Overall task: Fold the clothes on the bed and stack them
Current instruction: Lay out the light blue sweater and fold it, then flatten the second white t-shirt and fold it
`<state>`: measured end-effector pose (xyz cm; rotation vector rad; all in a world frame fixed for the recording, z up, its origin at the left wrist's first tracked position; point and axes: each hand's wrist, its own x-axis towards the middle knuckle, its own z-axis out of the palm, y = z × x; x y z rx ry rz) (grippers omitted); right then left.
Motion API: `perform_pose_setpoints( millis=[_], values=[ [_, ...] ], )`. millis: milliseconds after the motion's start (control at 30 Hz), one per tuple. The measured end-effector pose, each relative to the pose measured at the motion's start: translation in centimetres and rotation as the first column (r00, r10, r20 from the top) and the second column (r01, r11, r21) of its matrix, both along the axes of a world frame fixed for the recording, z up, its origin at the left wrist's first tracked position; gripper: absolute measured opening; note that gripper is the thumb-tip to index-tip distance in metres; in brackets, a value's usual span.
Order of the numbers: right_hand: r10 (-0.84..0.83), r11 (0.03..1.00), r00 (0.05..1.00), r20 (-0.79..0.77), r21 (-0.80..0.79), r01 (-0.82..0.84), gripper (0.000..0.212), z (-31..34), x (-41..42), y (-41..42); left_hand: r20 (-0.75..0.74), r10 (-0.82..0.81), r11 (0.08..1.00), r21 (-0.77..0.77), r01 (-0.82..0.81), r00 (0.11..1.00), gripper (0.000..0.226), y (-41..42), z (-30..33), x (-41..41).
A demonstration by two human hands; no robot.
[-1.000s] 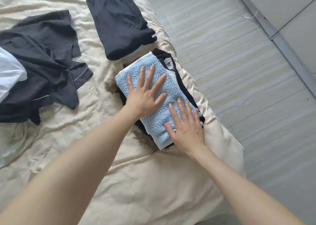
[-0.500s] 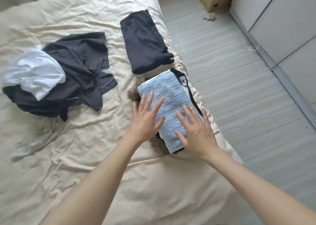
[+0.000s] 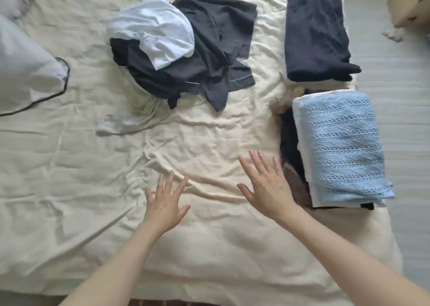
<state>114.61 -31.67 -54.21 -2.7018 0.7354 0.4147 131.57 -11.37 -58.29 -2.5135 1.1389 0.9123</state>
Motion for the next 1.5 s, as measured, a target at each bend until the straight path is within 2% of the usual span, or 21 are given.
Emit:
perform_pose_setpoints(
  millis=[200, 333, 500, 633, 733, 800, 900, 933, 967, 1033, 1067, 1133, 1233, 1333, 1400, 1500],
  values=[
    [0.034, 0.999, 0.996, -0.079, 0.017, -0.033, 0.063, -1.9, 9.0, 0.7, -0.067, 0.133, 0.99, 0.057, -0.13, 0.989, 0.079, 2.7, -3.2, 7.7],
    [0.037, 0.997, 0.997, 0.063, -0.07, -0.033, 0.054, -2.2, 18.0, -1.9, -0.09, 0.259, 0.965, -0.012, -0.261, 0.962, 0.089, 0.3, -5.2, 15.9],
    [-0.047, 0.995, 0.97, 0.24, -0.073, 0.066, 0.05, -2.6, 29.7, -5.2, -0.092, 0.246, 0.969, -0.015, -0.248, 0.965, 0.105, -2.6, -7.6, 23.0],
    [-0.054, 0.975, 0.952, 0.302, -0.19, 0.115, 0.049, -2.9, 37.0, -7.6, -0.031, 0.174, 0.985, 0.021, -0.173, 0.984, 0.111, -2.7, -10.3, 24.3],
    [-0.086, 0.968, 0.975, 0.205, -0.215, 0.131, 0.044, -3.7, 40.3, -8.9, -0.028, 0.16, 0.987, 0.024, -0.159, 0.987, 0.112, -2.7, -11.5, 24.7],
    [-0.104, 0.969, 0.981, 0.165, -0.204, 0.137, 0.031, -4.3, 41.3, -9.2, -0.041, 0.163, 0.986, 0.033, -0.161, 0.986, 0.112, -2.9, -11.6, 24.9],
    [-0.239, 0.96, 0.949, 0.206, -0.099, 0.264, 0.019, -5.0, 41.9, -9.0, -0.083, 0.169, 0.984, 0.073, -0.163, 0.982, 0.112, -3.1, -11.2, 25.3],
    [-0.354, 0.932, 0.908, 0.222, 0.009, 0.362, 0.013, -5.0, 42.2, -9.0, -0.101, 0.172, 0.983, 0.084, -0.164, 0.98, 0.112, -3.2, -11.0, 25.5],
    [-0.508, 0.861, 0.831, 0.225, 0.157, 0.484, 0.011, -4.9, 42.5, -9.1, -0.122, 0.177, 0.982, 0.09, -0.167, 0.977, 0.112, -3.3, -10.7, 25.8],
    [-0.753, 0.641, 0.641, 0.149, 0.389, 0.662, 0.03, -4.6, 42.9, -9.3, -0.159, 0.184, 0.981, 0.092, -0.171, 0.97, 0.11, -3.4, -10.2, 26.3],
    [-0.766, 0.623, 0.627, 0.139, 0.399, 0.673, 0.027, -4.6, 43.0, -9.5, -0.168, 0.183, 0.981, 0.093, -0.169, 0.969, 0.109, -3.5, -10.0, 26.5],
    [-0.696, 0.71, 0.695, 0.18, 0.315, 0.629, 0.015, -4.6, 43.0, -9.5, -0.187, 0.169, 0.983, 0.098, -0.152, 0.968, 0.107, -3.4, -9.6, 26.6],
    [-0.558, 0.829, 0.786, 0.267, 0.206, 0.519, 0.021, -4.2, 42.1, -9.0, -0.209, 0.177, 0.983, 0.09, -0.162, 0.962, 0.094, -3.4, -9.0, 27.2],
    [-0.343, 0.937, 0.865, 0.366, 0.074, 0.34, 0.023, -2.6, 40.2, -8.1, -0.186, 0.18, 0.984, 0.031, -0.177, 0.966, 0.068, -4.5, -7.0, 27.7],
    [-0.284, 0.959, 0.848, 0.446, 0.124, 0.256, 0.022, -0.7, 38.7, -7.6, -0.227, 0.236, 0.949, -0.155, -0.275, 0.945, 0.062, -5.4, -4.8, 27.2],
    [-0.323, 0.939, 0.802, 0.502, 0.275, 0.207, 0.019, 3.7, 37.0, -6.7, -0.377, 0.28, 0.746, -0.493, -0.447, 0.883, 0.072, -6.5, 0.5, 26.3]
  ],
)
